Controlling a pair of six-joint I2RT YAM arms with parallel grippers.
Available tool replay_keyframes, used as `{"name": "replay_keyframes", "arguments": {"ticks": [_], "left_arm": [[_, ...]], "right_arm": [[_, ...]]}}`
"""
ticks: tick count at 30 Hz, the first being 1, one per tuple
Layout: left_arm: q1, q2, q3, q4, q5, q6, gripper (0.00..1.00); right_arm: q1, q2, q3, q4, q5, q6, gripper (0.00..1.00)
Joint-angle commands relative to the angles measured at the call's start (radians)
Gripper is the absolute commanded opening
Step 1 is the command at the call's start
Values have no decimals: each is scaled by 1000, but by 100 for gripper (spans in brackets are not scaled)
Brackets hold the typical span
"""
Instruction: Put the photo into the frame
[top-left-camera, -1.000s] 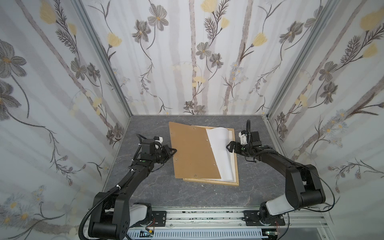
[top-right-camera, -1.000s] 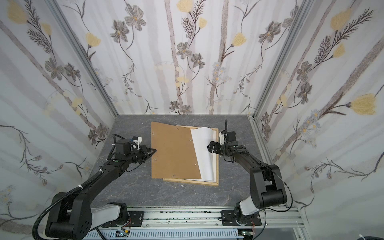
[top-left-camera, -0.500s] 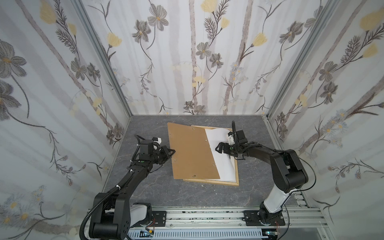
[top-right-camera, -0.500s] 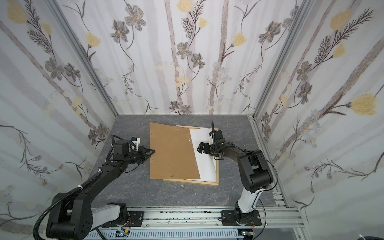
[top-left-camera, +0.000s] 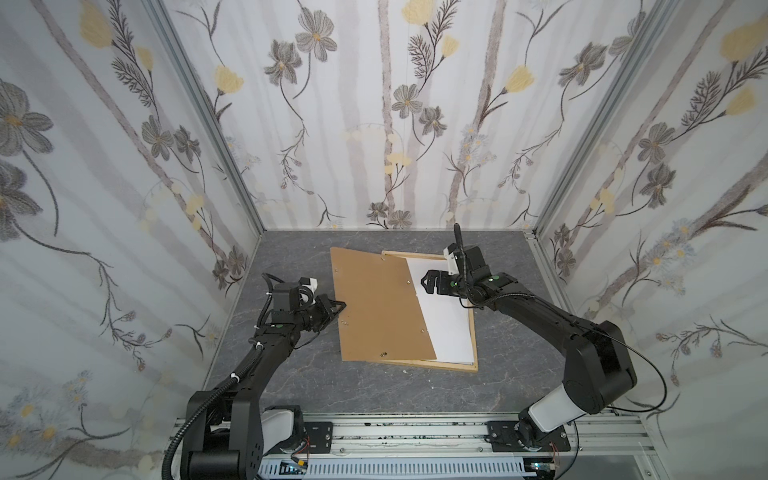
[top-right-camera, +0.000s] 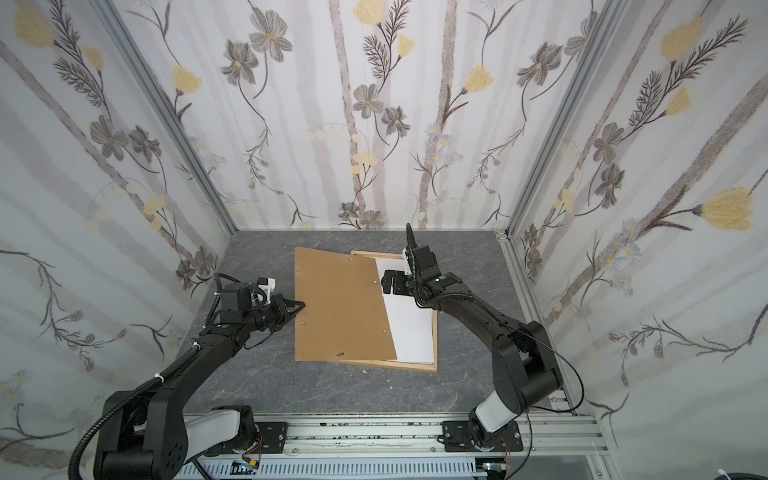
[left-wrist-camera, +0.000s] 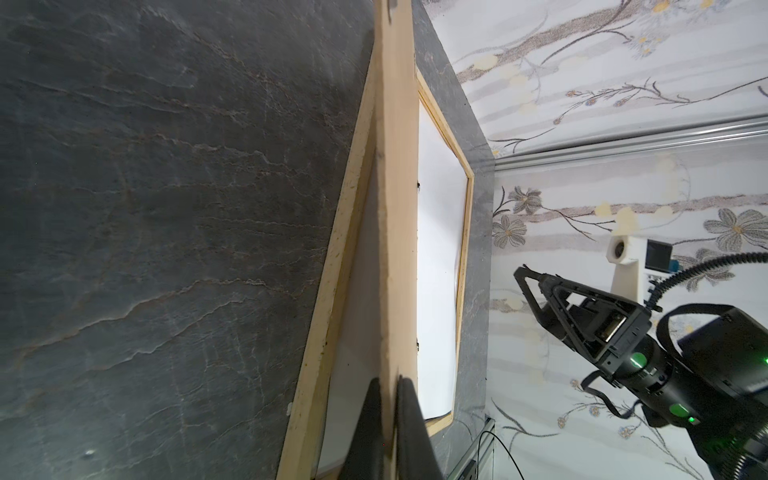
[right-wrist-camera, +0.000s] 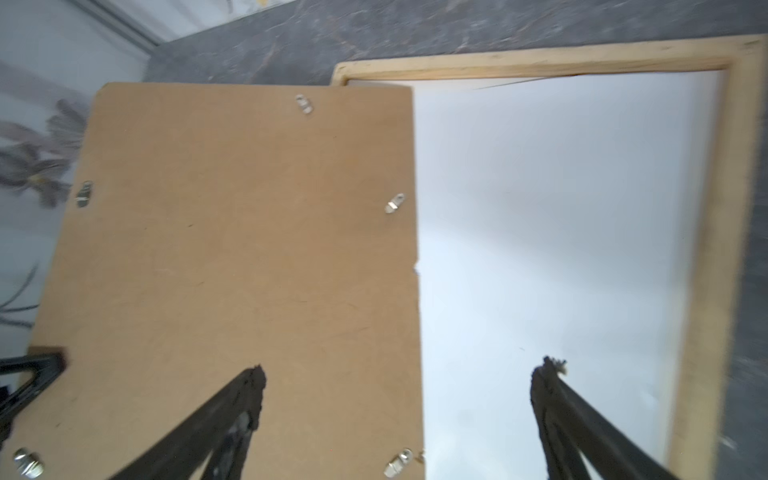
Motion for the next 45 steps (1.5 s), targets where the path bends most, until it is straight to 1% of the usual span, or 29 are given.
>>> {"name": "replay_keyframes", "arguments": {"ticks": [1, 4, 5, 6, 8, 9, 10, 12, 13, 14, 15, 20, 23, 26, 28, 32, 35, 37, 39, 40, 41, 42, 43, 45], "left_arm": [[5, 0, 2, -15, -4, 24, 0], [5, 1, 14, -17, -5, 19, 0], [5, 1, 20, -18, -3, 16, 0], [5, -2, 25, -18, -2, 13, 0], [5, -9, 40, -28, 0, 9, 0], [5, -16, 51, -36, 3, 9, 0], [5, -24, 64, -46, 4, 9, 0], [5, -44, 91, -72, 6, 14, 0], [5, -51, 105, -91, 5, 20, 0], [5, -59, 117, -103, 6, 22, 0], [6, -66, 128, -113, 8, 21, 0], [7, -106, 160, -114, 29, -2, 0], [7, -126, 196, -101, 49, -29, 0], [11, -142, 252, -122, 54, -37, 0], [12, -151, 283, -129, 57, -48, 0], [12, -156, 309, -113, 80, -70, 0], [12, -144, 299, -102, 96, -79, 0], [9, -134, 282, -94, 109, -76, 0], [5, -123, 252, -58, 134, -84, 0], [5, -113, 224, 4, 169, -119, 0], [5, -100, 189, 111, 222, -179, 0], [3, -79, 147, 252, 278, -268, 0], [2, -57, 130, 325, 301, -304, 0], [-4, -16, 154, 274, 293, -241, 0]], "right_arm": [[1, -69, -3, -99, 290, -10, 99], [-3, -96, -27, -85, 301, -29, 100], [-6, -96, -33, -77, 284, -30, 99], [-11, -90, -45, -54, 233, -39, 100], [-23, -64, -81, 14, 94, -52, 100], [-27, -38, -94, 44, 7, -51, 100], [-30, -4, -101, 60, -55, -49, 100], [-29, 54, -112, 79, -140, -30, 100], [-28, 58, -126, 88, -151, -8, 100], [-28, 91, -148, 105, -153, 12, 100], [-27, 89, -178, 131, -155, 29, 99], [-27, 81, -277, 167, -70, 70, 100], [-28, 109, -309, 177, -80, 87, 100], [-22, 103, -344, 205, -98, 109, 99], [-9, 72, -348, 202, -94, 116, 100], [1, -84, -340, 191, -67, 128, 100], [-6, -148, -298, 127, 10, 119, 100], [-30, -185, -285, 105, 34, 102, 100], [-79, -219, -279, 91, 11, 89, 100], [-110, -243, -281, 90, -16, 80, 100], [-135, -265, -282, 90, -38, 72, 100], [-160, -291, -285, 89, -55, 67, 100], [-183, -315, -288, 89, -68, 60, 100], [-224, -352, -289, 86, -105, 45, 100]]}}
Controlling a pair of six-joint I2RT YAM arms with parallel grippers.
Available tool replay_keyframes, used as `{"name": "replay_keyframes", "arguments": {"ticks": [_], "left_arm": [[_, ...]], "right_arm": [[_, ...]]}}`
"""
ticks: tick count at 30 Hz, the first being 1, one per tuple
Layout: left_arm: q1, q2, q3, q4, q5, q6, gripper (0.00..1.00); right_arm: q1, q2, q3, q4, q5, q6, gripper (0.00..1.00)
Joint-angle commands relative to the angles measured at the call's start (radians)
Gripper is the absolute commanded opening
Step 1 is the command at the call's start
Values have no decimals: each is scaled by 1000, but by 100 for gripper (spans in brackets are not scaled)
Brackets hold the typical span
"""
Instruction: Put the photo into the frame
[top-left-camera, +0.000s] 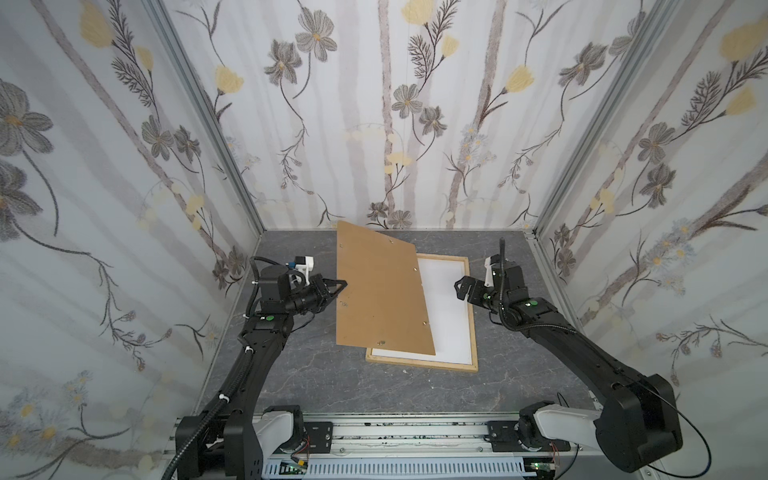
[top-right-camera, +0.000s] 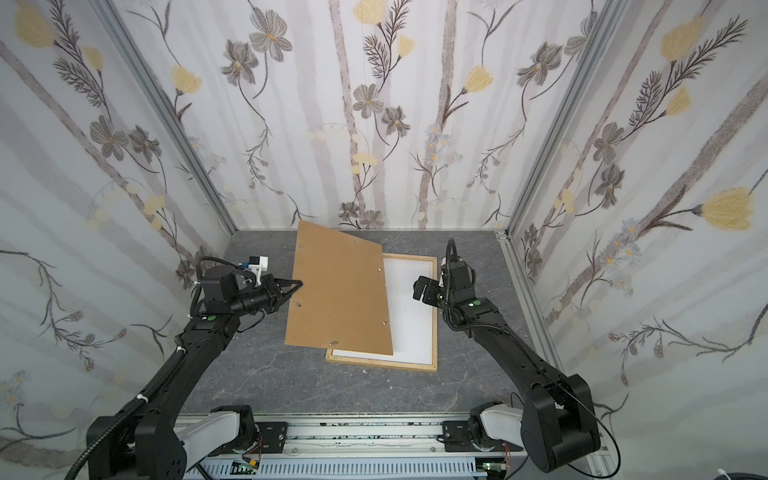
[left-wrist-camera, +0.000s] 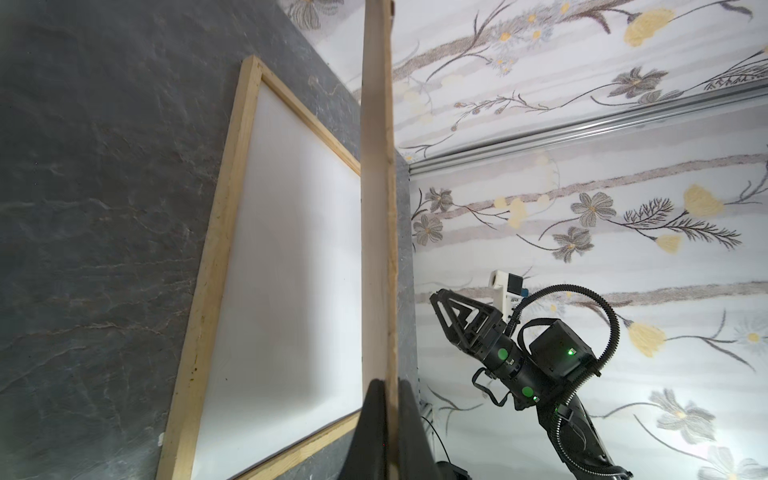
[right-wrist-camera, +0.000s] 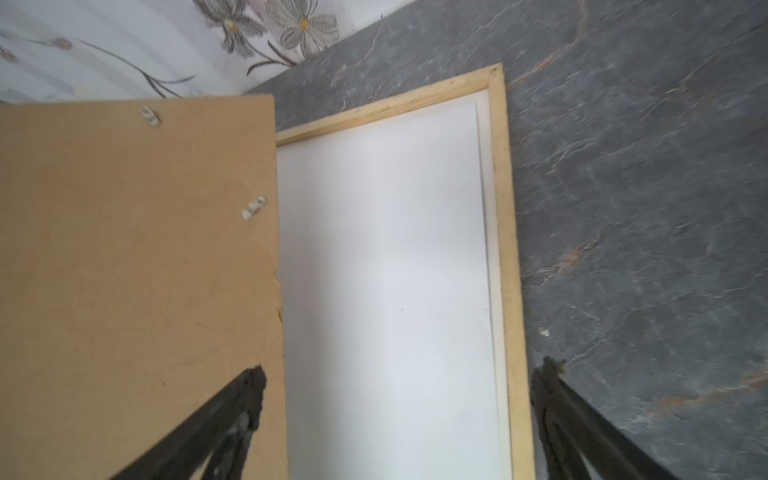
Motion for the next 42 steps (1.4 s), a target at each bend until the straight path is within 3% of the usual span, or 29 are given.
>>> {"name": "replay_keyframes", "arguments": {"ticks": [1, 4, 7, 12, 15, 22, 31, 42], "left_arm": [[-12, 58, 8, 251, 122, -48, 0], [-43, 164, 9, 357, 167, -68, 0], [-77, 265, 37, 334, 157, -11, 0], [-134, 395, 76, 347, 153, 38, 0], [-161, 442, 82, 434, 145, -5, 0], [-174, 511, 31, 793, 122, -252, 0], [-213, 548, 20, 828, 31, -263, 0], [-245, 610, -23, 928, -27, -290, 0]], "right_arm": [[-55, -52, 0, -18, -88, -40, 100], [-115, -77, -3, -36, -142, -56, 100], [-149, -103, -15, -45, -163, -64, 100], [-164, -128, -34, -45, -194, -74, 99], [-167, -140, -53, -25, -224, -73, 100], [-166, -168, -144, 73, -305, -43, 100], [-166, -172, -188, 126, -330, 8, 99], [-168, -206, -201, 119, -266, 17, 100]]}}
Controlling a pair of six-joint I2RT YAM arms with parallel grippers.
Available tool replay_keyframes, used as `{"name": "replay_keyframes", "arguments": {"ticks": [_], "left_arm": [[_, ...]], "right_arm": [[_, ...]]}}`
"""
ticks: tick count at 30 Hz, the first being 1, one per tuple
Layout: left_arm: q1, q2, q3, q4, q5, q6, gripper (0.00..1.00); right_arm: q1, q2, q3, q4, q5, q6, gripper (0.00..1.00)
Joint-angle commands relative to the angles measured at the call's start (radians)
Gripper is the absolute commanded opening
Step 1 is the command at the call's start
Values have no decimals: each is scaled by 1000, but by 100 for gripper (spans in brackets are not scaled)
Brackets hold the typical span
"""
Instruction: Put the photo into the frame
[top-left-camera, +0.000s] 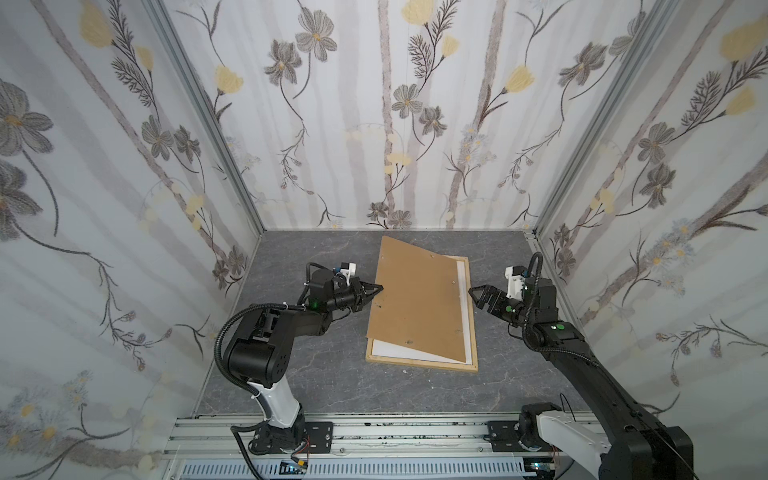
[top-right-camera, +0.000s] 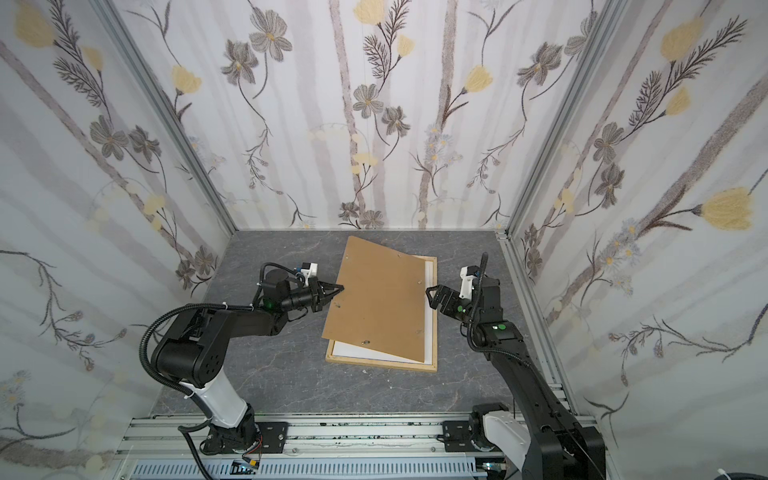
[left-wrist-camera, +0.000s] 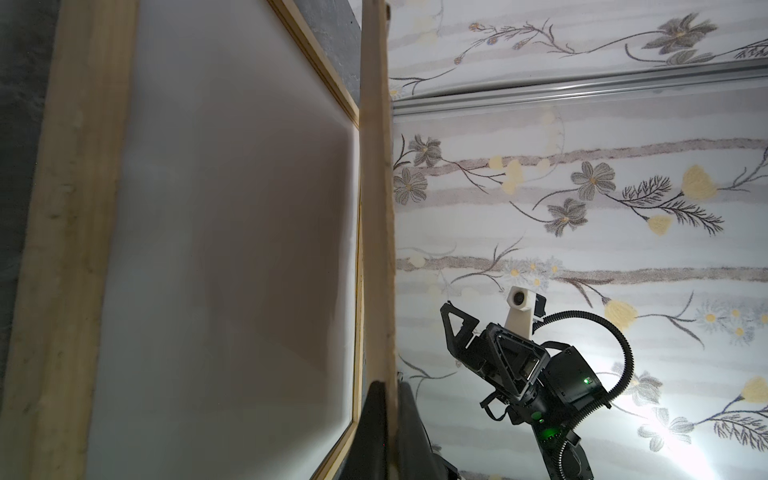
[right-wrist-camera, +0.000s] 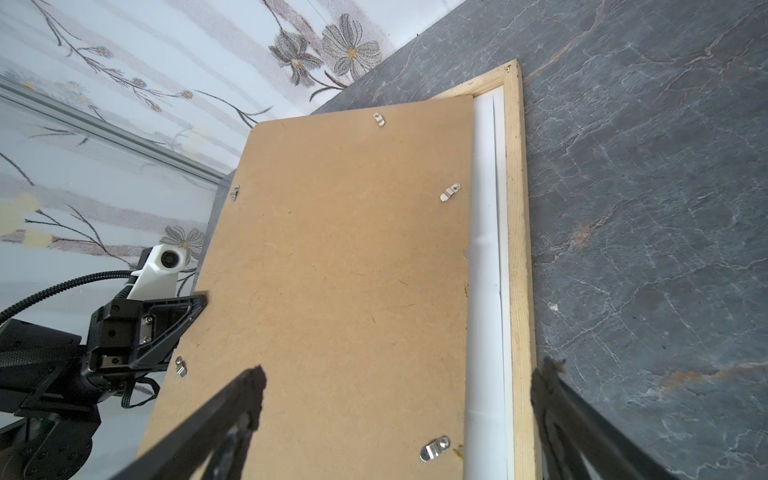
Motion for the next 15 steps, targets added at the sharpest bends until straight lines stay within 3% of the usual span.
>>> {"name": "replay_keyframes", "arguments": {"ticks": [1, 15], "left_arm": [[-9, 18, -2, 145, 1, -27, 0], [-17, 122, -74, 375, -19, -116, 0]], "right_arm": [[-2, -13, -2, 28, 24, 7, 100], [-3, -18, -5, 20, 30, 9, 100]]}}
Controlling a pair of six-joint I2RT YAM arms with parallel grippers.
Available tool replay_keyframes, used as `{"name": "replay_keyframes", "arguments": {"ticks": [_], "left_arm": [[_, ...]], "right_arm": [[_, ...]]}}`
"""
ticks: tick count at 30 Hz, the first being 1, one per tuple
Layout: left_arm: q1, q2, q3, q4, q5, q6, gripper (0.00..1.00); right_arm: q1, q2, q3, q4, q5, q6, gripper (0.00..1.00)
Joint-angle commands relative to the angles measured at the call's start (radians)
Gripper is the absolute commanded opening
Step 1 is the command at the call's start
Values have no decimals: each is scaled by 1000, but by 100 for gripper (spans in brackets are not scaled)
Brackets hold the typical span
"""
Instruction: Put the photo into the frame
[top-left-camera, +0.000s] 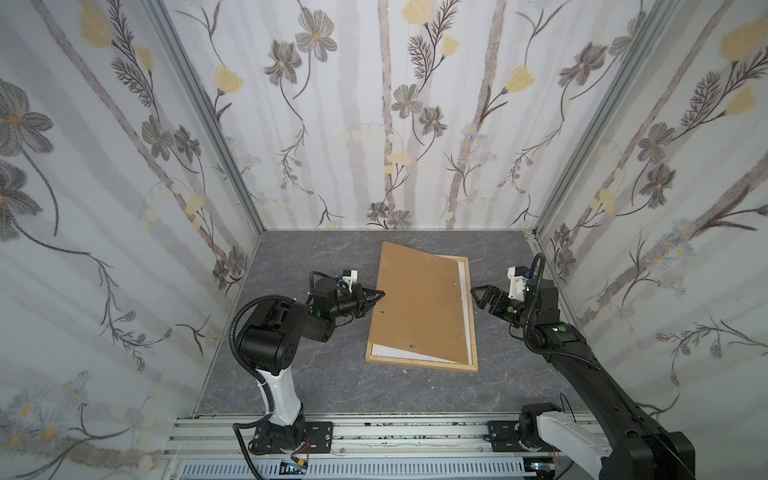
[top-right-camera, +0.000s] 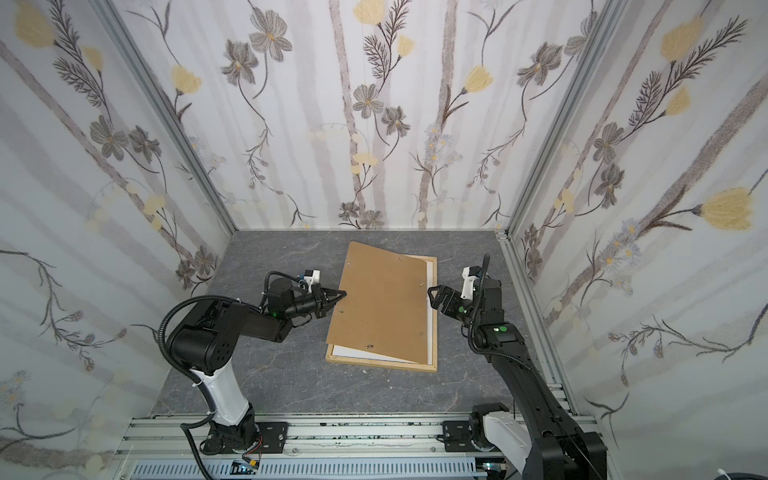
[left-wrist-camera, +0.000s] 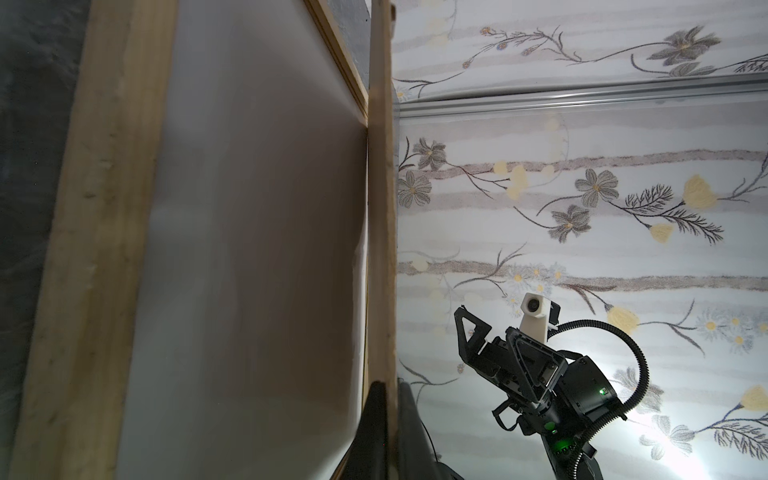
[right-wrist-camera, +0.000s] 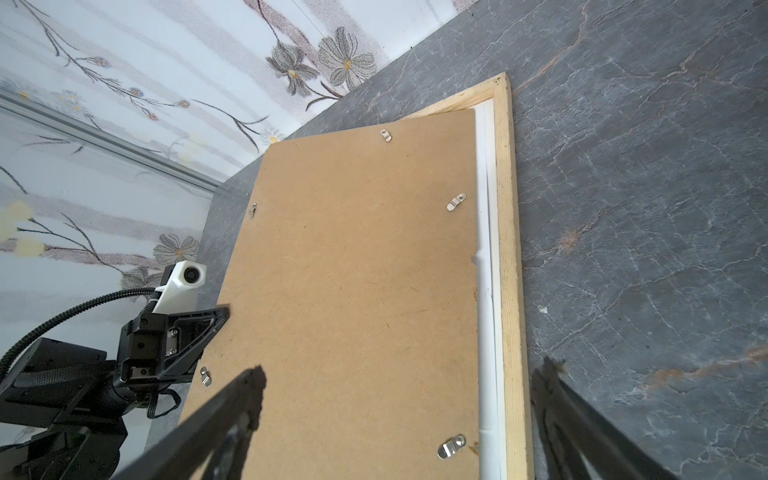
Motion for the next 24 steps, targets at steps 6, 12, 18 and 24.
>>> {"name": "replay_keyframes", "arguments": {"ticks": [6, 12, 18, 24], "left_arm": [[-6, 67, -21, 271, 15, -99, 0], [-12, 103, -17, 306, 21, -104, 0], [-16, 126, -18, 302, 14, -86, 0], [-18, 145, -19, 308, 6, -76, 0]], "right_arm": [[0, -3, 1, 25, -2, 8, 100], [0, -21, -15, 58, -26, 16, 100], [1, -24, -14, 58, -32, 14, 100], [0, -27, -14, 58, -31, 13, 100]]}}
